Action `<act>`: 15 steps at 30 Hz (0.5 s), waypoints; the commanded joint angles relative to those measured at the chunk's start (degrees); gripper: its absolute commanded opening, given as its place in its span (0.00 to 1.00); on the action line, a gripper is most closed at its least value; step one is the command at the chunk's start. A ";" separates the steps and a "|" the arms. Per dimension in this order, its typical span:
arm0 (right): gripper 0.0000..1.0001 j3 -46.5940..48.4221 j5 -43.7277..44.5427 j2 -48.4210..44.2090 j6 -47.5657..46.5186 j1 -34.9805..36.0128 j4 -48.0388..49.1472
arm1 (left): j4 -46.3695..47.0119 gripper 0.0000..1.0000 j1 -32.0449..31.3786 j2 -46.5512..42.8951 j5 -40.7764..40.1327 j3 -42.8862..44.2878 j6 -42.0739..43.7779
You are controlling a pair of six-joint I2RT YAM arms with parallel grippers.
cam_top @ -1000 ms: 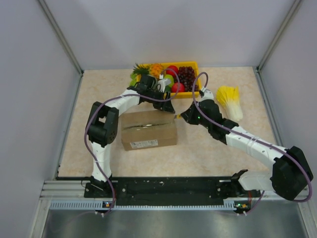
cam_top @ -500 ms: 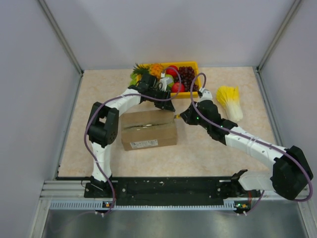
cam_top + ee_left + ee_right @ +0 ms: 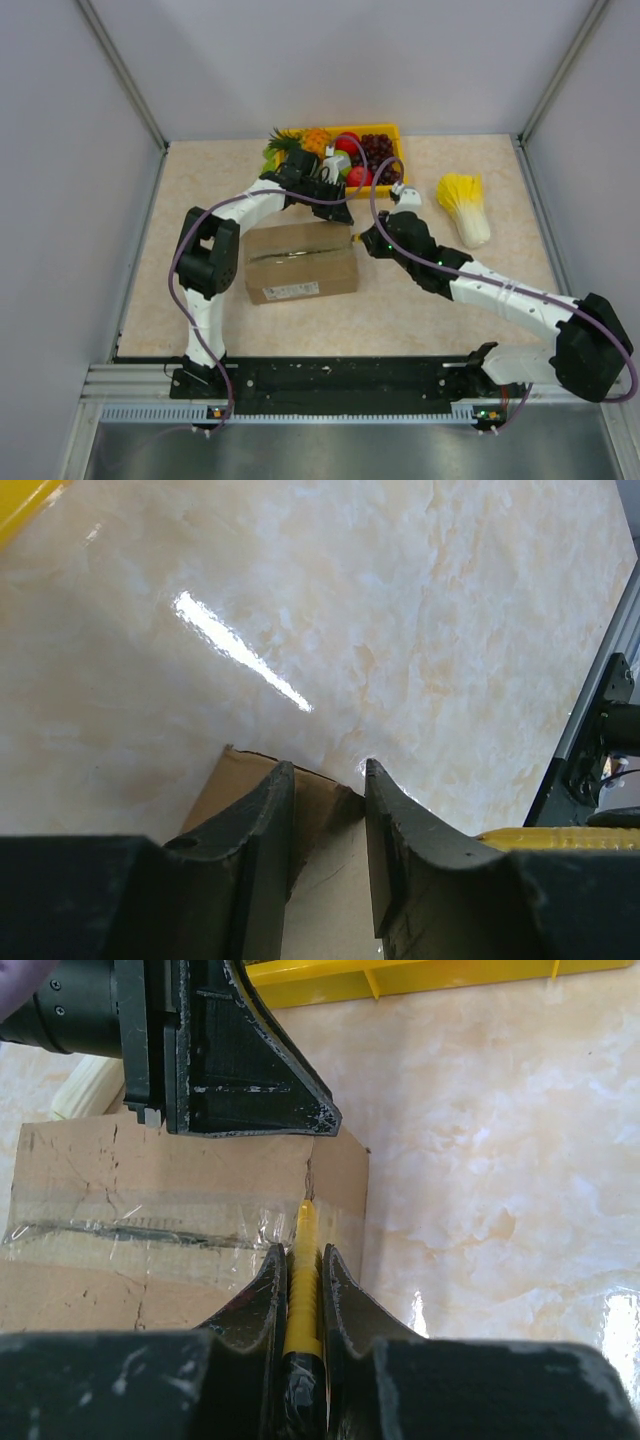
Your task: Unpack the express box
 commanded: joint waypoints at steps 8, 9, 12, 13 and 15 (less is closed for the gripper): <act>0.00 -4.33 -6.42 -4.25 -1.16 3.63 -6.16 | -7.24 0.28 0.97 3.38 -15.19 -2.43 2.77; 0.00 -4.77 -7.12 -4.51 -1.08 3.72 -6.07 | -7.16 0.28 0.97 3.47 -15.37 -2.43 2.77; 0.00 -5.65 -8.62 -5.91 -1.52 3.72 -6.07 | -7.42 0.28 0.97 3.64 -15.63 -2.35 2.77; 0.00 -5.92 -8.89 -6.44 -1.52 3.72 -5.98 | -7.51 0.28 0.97 3.82 -15.72 -2.43 2.77; 0.00 -6.53 -10.02 -6.97 -1.69 3.81 -5.98 | -7.60 0.28 0.97 3.99 -15.90 -2.43 2.86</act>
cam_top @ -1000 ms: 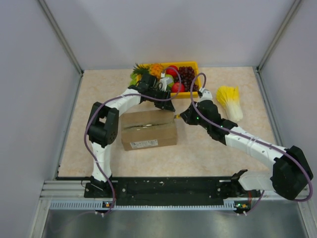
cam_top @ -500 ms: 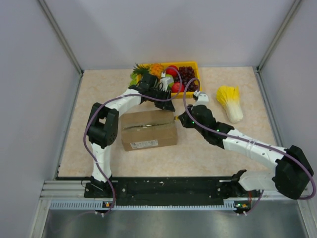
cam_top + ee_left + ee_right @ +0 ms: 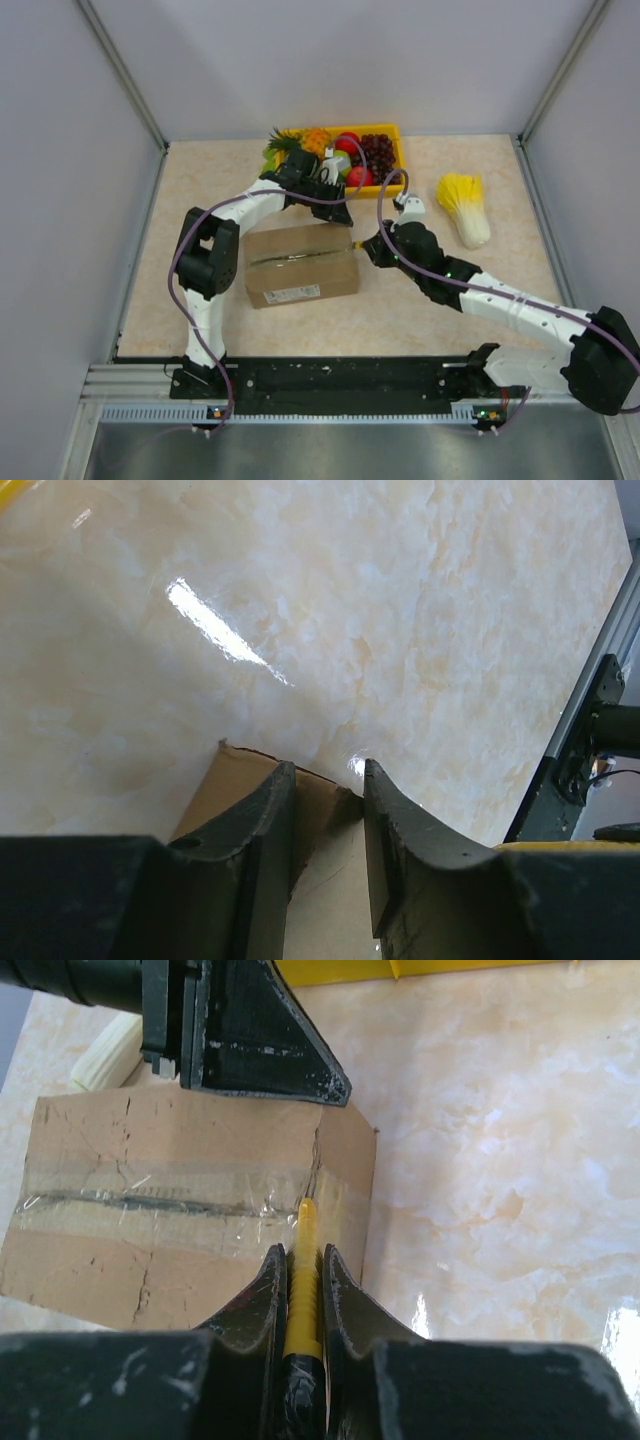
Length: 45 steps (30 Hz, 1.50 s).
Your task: Unpack the express box
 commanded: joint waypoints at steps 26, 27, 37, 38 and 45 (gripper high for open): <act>0.00 -5.04 -15.35 -10.46 0.63 2.47 -15.85 | -8.61 0.28 1.17 5.20 -15.59 -0.08 4.59; 0.00 -4.95 -15.44 -10.99 0.80 2.47 -16.47 | -8.70 0.28 1.17 5.12 -15.51 0.01 4.59; 0.00 -0.92 -5.35 -13.81 2.12 2.30 -19.55 | -7.82 0.30 1.08 2.66 -9.10 -0.17 5.11; 0.00 0.40 -3.94 -13.63 2.04 1.95 -19.29 | -7.65 0.30 1.00 2.48 -8.57 -0.26 5.20; 0.00 1.38 -0.75 -9.77 2.92 -3.14 -8.87 | -7.47 0.31 1.00 1.86 -7.07 -0.78 5.47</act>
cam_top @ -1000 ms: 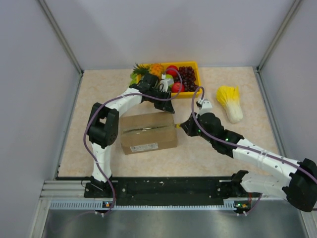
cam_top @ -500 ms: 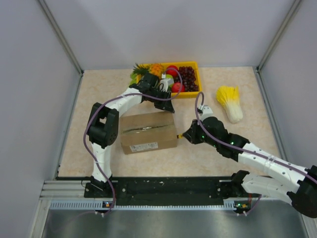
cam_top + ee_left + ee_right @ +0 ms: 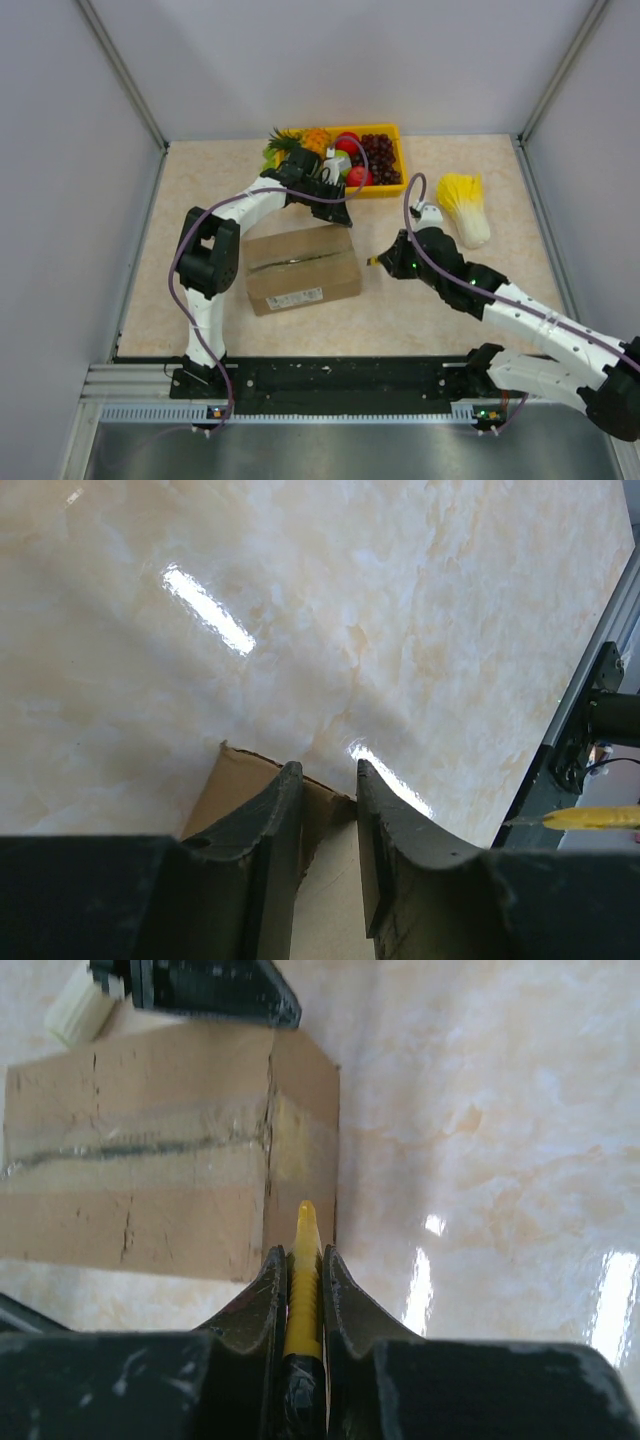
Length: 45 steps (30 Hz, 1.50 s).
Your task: Unpack the express box
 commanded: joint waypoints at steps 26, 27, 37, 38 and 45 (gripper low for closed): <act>0.00 -3.20 -4.36 10.41 4.40 -7.44 29.29 | -3.36 0.32 1.26 1.38 -7.44 -3.83 4.15; 0.00 -3.02 -4.45 10.58 4.31 -7.52 29.11 | -3.27 0.32 1.26 1.38 -7.35 -3.92 4.24; 0.00 -2.85 -6.21 12.34 3.87 -7.52 27.88 | -3.36 0.31 1.26 1.29 -7.97 -4.09 4.06; 0.00 -2.76 -6.29 12.43 3.52 -7.52 26.66 | -3.19 0.31 1.26 1.29 -8.05 -4.18 3.98; 0.00 -3.64 -4.71 8.57 0.10 -7.52 23.75 | -3.19 0.31 1.26 1.21 -8.93 -4.62 4.06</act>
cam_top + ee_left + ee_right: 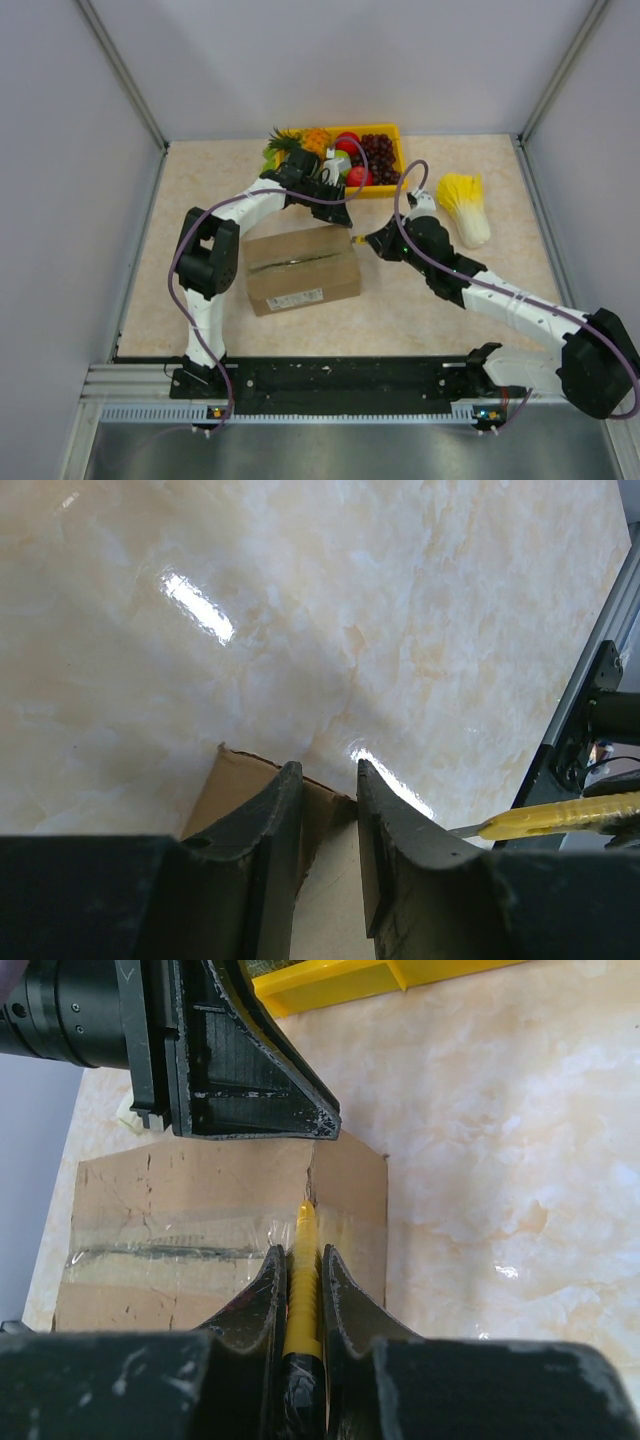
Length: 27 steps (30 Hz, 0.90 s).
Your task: Unpack the express box
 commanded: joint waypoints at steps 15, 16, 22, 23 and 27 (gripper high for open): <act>0.00 0.34 -0.04 -1.16 -3.16 -0.33 2.35 | -4.45 0.30 1.19 1.62 -9.59 -3.57 3.87; 0.00 0.43 -0.13 -0.63 -3.16 -0.33 2.79 | -4.45 0.30 1.19 1.62 -9.59 -3.57 3.87; 0.00 -0.01 -1.53 0.34 -2.64 -0.33 3.50 | -4.45 0.30 1.19 1.71 -9.59 -3.66 3.78; 0.00 -0.09 -1.79 0.34 -2.55 -0.33 3.41 | -4.37 0.30 1.19 1.71 -9.68 -3.57 3.87; 0.00 -0.27 -5.21 -0.18 -1.93 -0.33 1.66 | -4.45 0.30 1.19 1.71 -10.73 -3.57 3.78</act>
